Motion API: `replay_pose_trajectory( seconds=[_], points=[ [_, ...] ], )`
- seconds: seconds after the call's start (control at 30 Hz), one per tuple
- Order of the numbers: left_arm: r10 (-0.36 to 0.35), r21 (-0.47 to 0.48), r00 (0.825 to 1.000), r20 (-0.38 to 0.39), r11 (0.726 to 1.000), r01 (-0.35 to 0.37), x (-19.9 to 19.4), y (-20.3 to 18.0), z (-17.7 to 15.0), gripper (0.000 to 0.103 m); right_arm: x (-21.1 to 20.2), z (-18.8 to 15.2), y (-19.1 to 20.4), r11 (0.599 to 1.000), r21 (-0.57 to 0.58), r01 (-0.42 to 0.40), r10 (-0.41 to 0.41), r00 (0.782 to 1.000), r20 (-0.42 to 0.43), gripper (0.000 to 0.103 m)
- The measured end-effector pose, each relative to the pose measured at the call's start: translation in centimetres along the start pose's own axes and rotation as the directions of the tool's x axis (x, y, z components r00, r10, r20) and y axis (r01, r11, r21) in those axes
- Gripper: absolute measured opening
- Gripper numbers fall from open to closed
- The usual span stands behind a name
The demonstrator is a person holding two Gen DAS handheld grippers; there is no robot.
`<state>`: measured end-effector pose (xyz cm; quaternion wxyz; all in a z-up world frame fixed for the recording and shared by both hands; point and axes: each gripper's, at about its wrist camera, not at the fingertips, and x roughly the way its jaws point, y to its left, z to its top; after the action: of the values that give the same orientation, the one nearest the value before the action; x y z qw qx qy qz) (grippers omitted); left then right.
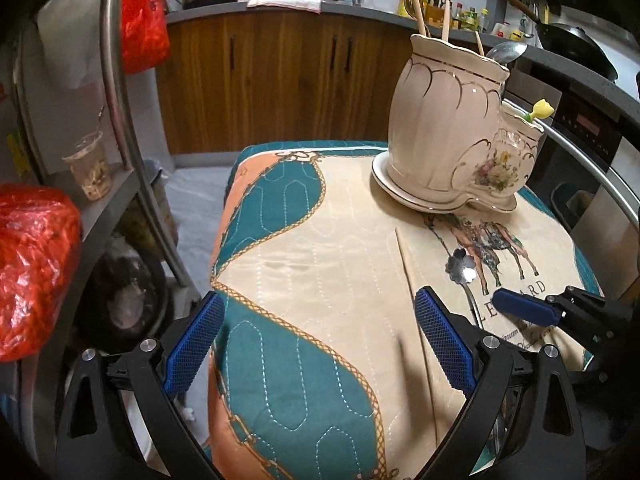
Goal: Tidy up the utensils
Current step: 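Grasp a silver spoon with the right tool while the left tool moves over a chopstick, then grasp a wooden chopstick with the left tool while the right tool lifts the spoon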
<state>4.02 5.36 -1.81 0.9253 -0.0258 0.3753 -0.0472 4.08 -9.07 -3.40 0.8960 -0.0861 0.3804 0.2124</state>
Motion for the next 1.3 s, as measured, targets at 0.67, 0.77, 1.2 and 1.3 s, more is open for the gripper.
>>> replay_pose_trajectory(
  seconds=[0.67, 0.77, 1.2, 1.3],
  points=[
    [-0.08, 0.154, 0.993, -0.086, 0.984, 0.093, 1.2, -4.9, -0.7, 0.076, -1.8, 0.3, -5.5, 0.995, 0.095, -0.003, 0.003, 1.0, 0.001, 0.003],
    [-0.085, 0.188, 0.99, -0.111, 0.977, 0.105, 1.6, -6.0, -0.9, 0.05, -2.1, 0.2, -6.3, 0.998, 0.069, 0.013, -0.013, 1.0, -0.008, 0.003],
    [-0.031, 0.207, 0.995, -0.093, 0.977, 0.05, 2.9, -6.6, -0.3, 0.008, -2.0, -0.2, -7.5, 0.998, 0.057, -0.004, 0.005, 1.0, -0.016, 0.003],
    [-0.053, 0.186, 0.995, -0.088, 0.98, 0.069, 2.9, -6.1, -0.1, 0.007, -2.6, -0.1, -7.4, 0.998, 0.064, -0.025, 0.023, 1.0, 0.018, 0.003]
  ],
)
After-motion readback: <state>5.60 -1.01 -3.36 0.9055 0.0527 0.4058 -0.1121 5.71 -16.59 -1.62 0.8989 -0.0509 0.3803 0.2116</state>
